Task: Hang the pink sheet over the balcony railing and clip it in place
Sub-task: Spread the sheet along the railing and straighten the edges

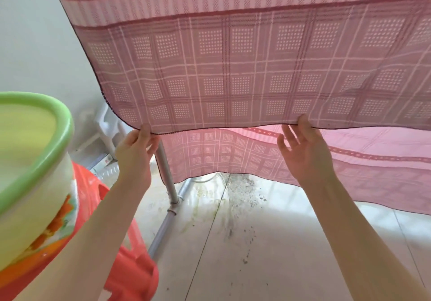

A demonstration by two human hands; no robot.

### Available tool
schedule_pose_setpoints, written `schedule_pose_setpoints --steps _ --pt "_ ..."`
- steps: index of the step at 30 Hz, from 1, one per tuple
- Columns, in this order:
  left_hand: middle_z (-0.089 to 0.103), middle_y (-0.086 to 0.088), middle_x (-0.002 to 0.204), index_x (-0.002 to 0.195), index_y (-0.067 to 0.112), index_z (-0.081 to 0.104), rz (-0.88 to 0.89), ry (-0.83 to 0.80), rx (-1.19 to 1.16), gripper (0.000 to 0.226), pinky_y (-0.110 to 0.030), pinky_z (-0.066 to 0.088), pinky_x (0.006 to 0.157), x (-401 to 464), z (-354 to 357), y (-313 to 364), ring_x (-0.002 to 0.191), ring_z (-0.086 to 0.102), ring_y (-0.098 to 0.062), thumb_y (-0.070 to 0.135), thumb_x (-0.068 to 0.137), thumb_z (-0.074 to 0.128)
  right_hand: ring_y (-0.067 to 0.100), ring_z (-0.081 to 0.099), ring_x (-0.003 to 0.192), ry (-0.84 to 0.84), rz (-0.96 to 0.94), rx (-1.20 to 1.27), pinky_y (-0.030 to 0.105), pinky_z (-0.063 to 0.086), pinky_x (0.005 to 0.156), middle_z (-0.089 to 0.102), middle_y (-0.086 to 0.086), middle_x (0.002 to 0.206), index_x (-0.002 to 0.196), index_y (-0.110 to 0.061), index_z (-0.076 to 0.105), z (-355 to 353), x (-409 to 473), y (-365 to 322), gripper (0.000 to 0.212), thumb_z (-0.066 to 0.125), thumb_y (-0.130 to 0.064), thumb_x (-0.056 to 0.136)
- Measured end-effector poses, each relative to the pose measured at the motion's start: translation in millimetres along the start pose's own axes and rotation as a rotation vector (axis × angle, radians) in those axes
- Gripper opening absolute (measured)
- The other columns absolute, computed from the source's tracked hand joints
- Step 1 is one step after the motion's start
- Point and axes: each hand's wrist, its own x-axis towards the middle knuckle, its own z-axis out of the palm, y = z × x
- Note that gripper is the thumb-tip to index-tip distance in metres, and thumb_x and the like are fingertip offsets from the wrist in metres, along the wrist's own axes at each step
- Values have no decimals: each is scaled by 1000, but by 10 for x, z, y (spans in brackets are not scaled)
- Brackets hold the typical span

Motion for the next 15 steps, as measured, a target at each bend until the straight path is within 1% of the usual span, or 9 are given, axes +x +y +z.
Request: schedule_pose_setpoints --steps 3,5,9,12,15 --pt "64 13 55 66 17 52 -2 -3 36 27 -21 48 71 100 -91 26 58 60 -1 17 93 55 11 66 77 -21 21 -21 27 49 70 65 -6 76 74 -18 58 53 -80 67 13 61 -23 86" --pt "63 13 53 67 18 53 3 -6 55 26 -22 47 69 175 -134 -4 59 60 0 18 93 55 11 65 77 -41 28 -10 27 49 71 65 -7 75 74 -19 58 49 -88 150 14 60 -22 87" --pt "61 12 52 65 18 53 -14 -5 97 28 -20 42 64 241 -221 -190 59 55 -4 18 93 55 8 67 76 -52 10 6 26 50 70 66 -9 75 77 -20 58 -57 -57 335 9 64 -27 77" --pt "61 12 50 63 17 54 -40 -3 165 28 -20 36 58 244 -311 -357 59 48 -7 16 92 56 8 65 81 3 10 -32 26 48 73 67 -12 74 75 -23 58 -202 -65 489 11 60 -26 85" --pt "61 15 47 63 17 56 -69 27 210 28 -21 36 60 295 -377 -454 59 46 -7 15 91 58 9 63 84 47 41 -70 27 46 74 66 -12 76 75 -23 58 -291 -88 624 14 57 -25 89"
